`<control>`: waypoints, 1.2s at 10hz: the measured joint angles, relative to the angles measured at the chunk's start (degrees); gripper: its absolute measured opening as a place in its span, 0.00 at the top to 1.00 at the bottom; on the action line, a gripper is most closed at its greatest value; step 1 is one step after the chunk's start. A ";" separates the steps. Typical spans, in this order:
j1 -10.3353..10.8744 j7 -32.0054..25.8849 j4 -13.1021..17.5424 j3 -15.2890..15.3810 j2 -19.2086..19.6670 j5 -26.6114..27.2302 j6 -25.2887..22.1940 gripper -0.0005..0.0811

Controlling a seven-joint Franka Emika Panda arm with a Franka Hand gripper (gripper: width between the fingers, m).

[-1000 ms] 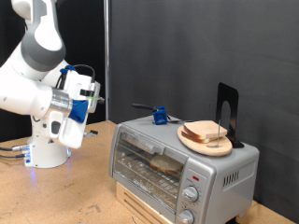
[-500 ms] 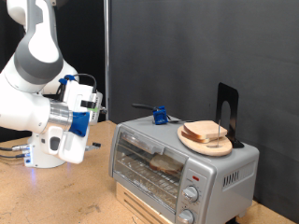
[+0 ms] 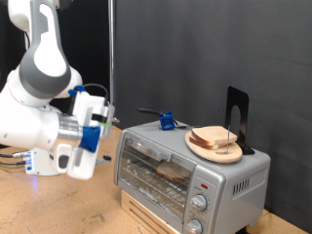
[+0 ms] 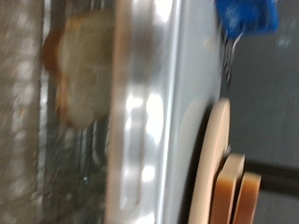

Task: Make a piece of toast with the oven

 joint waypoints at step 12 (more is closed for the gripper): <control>0.85 9.12 24.31 3.43 22.01 5.47 -2.77 0.00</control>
